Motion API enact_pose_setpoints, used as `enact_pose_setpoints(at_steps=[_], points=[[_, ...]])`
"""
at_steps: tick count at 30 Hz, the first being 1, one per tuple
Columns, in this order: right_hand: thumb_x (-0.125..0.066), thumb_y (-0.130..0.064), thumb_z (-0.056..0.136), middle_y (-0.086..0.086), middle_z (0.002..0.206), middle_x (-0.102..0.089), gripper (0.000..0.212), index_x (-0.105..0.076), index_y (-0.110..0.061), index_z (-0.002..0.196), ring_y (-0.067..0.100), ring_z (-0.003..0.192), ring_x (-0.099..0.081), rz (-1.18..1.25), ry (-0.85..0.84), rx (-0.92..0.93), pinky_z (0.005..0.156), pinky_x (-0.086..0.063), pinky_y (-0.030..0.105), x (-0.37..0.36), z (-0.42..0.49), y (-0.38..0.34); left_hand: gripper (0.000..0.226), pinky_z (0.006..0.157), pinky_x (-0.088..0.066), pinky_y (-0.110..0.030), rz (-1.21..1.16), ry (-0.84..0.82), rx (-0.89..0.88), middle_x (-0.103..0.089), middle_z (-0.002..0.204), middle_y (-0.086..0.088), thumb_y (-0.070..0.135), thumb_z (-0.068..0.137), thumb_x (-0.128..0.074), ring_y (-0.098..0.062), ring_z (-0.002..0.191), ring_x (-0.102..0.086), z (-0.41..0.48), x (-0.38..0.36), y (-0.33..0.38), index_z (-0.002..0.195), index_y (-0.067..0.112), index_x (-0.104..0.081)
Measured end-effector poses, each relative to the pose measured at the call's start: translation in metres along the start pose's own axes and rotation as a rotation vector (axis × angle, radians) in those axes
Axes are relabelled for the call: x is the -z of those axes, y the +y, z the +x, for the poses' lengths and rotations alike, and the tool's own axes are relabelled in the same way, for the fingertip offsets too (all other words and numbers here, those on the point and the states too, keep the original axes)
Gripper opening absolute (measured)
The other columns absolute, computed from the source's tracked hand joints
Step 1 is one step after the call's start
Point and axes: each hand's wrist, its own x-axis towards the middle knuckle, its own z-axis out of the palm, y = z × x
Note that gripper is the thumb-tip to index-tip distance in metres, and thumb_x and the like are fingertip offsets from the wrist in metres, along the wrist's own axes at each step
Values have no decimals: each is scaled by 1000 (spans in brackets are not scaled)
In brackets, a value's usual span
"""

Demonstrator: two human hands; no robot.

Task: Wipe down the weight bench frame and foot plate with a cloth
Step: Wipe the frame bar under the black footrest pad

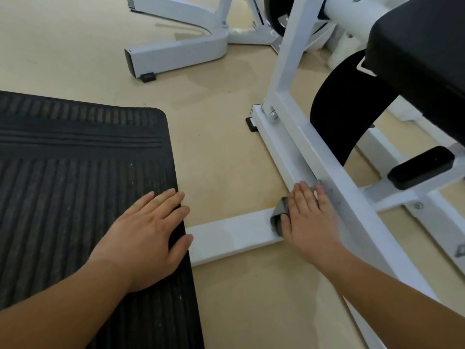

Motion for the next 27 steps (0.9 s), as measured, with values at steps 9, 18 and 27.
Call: enact_pose_setpoints(at_steps=[9,18,27], points=[[2,-70,97,9,169,-20,83,-27,-27,161,34,158,-3,535,-57,106,126,4,52,-21,-1,-86,72,128,6,-36,-14,-11,-3,-1,171,11,68,100,-17,-5,156,11,-1,4,4,163,34,-22],[-15,-50,105,-3,95,-65,47,-58,-31,104,24,87,-60,558,43,497,80,-43,42,11,49,-114,70,127,7,-35,-3,-23,5,3,172,12,68,100,-18,-5,156,14,0,6,7,162,35,-22],[-18,-58,105,-10,131,-64,54,-43,-39,148,17,111,-63,587,-139,781,85,-52,40,5,85,-100,67,127,3,-35,-11,-11,21,-8,172,10,67,100,-24,-8,158,3,3,7,5,158,35,-34]])
